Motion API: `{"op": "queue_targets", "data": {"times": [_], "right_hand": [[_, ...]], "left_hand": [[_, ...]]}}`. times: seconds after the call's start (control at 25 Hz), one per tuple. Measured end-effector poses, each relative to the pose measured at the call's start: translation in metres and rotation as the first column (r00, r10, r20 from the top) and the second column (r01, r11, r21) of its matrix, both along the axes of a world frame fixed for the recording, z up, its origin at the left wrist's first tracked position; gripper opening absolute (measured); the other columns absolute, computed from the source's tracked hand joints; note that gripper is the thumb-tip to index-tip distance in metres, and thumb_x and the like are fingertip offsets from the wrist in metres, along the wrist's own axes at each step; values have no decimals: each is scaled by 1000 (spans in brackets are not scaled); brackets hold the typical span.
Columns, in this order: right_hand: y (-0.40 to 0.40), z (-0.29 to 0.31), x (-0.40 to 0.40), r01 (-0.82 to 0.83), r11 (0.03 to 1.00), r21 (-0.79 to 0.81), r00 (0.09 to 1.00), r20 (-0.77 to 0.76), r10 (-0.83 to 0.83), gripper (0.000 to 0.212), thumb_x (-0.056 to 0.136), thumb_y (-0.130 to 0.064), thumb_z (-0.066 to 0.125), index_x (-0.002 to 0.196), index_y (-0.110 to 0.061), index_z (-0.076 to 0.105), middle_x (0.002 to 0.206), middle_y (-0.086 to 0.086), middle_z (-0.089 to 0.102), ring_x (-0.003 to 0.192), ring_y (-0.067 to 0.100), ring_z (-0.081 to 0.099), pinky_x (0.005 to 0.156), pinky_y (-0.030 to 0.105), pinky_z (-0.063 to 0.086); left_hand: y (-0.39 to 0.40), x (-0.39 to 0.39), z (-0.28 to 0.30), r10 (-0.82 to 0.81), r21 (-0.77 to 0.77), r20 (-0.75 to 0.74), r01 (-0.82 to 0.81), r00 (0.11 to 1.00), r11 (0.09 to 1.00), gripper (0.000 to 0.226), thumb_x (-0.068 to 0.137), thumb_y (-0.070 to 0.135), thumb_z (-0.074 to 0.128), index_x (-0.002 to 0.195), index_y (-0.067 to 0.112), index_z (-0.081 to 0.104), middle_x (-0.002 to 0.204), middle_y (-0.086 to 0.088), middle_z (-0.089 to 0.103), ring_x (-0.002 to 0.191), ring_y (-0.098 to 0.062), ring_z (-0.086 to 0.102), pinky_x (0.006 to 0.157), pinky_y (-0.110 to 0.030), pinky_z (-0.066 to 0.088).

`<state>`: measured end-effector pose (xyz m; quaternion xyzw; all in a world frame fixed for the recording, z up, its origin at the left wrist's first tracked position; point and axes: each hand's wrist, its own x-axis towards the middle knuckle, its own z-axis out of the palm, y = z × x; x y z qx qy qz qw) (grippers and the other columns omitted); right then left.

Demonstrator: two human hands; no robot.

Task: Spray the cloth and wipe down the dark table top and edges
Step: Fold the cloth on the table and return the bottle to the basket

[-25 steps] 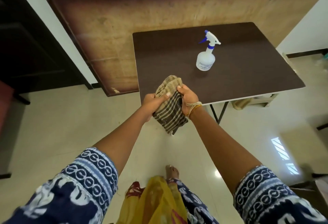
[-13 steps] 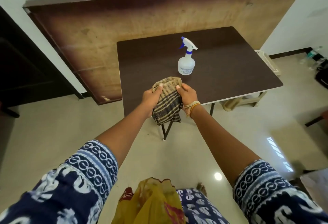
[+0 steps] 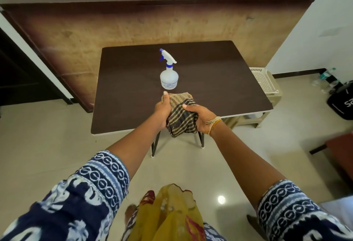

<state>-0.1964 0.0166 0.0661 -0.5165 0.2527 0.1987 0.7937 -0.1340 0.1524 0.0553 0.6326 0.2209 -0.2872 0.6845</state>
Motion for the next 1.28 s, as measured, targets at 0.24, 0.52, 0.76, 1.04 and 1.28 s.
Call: {"op": "queue_targets", "data": {"times": [0.24,0.52,0.76,1.04,1.28], "right_hand": [[-54,-8,15,89,869,-487,995,75,-60,29,70,-33,85,84,-13,69,84,4,72,76,16,69,66,26,56],[-77,-30,64,15,817,-576,991,116,64,23,85,-29,73,75,-10,64,76,2,67,68,11,62,64,23,51],[-59,-74,125,-227,750,-621,956,6,294,48,86,-17,71,131,-8,56,129,10,61,119,26,57,105,39,45],[-33,-114,175,-494,611,-619,860,-243,449,64,90,-6,64,147,-18,37,144,12,49,128,32,50,104,47,46],[-36,-127,201,-583,315,-749,788,-427,444,31,86,-37,66,109,-16,61,108,9,66,98,31,65,78,43,58]], "left_hand": [[-49,13,-1,45,-58,-133,-54,990,997,72,87,73,41,125,13,55,116,-14,67,103,-35,68,90,-52,55],[-56,60,-31,-161,71,70,156,984,985,55,74,9,83,124,6,60,116,-14,70,103,-28,69,93,-46,55],[-31,121,-77,-219,346,80,179,973,921,44,100,24,51,142,19,42,139,-6,53,125,-26,53,107,-47,44],[18,164,-119,-206,492,38,161,978,856,39,100,24,51,138,19,49,140,-8,52,125,-28,52,106,-47,45],[21,170,-126,-295,688,-11,221,956,692,44,95,24,58,137,17,47,136,-11,55,123,-30,54,100,-40,47]]}}
